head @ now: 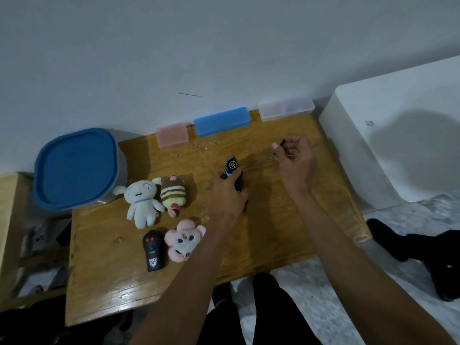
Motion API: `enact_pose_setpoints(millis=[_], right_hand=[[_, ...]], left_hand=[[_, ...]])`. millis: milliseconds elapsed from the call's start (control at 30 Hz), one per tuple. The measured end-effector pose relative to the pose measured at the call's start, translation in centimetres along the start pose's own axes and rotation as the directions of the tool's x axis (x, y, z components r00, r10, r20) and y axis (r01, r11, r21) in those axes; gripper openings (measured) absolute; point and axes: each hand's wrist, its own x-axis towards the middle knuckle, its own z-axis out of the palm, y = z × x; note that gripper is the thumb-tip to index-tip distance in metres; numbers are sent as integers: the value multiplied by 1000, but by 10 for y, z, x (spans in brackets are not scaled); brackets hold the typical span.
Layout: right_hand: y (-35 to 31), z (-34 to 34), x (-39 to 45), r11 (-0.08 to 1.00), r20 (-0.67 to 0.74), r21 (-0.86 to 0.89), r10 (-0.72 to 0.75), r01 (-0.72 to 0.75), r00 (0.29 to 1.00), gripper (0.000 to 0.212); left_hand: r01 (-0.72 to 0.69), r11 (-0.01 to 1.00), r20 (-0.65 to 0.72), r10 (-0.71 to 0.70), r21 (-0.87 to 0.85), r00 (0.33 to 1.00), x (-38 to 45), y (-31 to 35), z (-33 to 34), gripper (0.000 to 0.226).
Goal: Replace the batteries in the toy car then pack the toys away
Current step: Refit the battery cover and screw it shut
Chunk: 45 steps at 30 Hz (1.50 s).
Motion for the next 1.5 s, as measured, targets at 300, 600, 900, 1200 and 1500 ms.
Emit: enact_pose_setpoints(millis=[300, 600, 900, 1200, 1500], right_hand=[[12, -16, 16, 999, -18, 23, 26, -25, 1000, 22], [24, -27, 35, 995, -55, 57, 81, -77, 995, 21], [33, -31, 48, 987, -69, 81, 146, -140, 987, 22], [37, -28, 54, 934, 23, 223, 280, -277, 960, 20], [23, -16, 54, 900, 234, 216, 328, -378, 915, 16]], left_hand=[[65, 952, 57, -85, 300, 995, 12, 29, 36, 62], [-9, 880, 43, -14, 476, 999, 8, 51, 67, 57], [112, 900, 127, -181, 422, 975, 15, 76, 100, 84], [106, 886, 134, -185, 452, 974, 19, 70, 114, 74], [84, 949, 206, -151, 305, 967, 19, 65, 102, 84]])
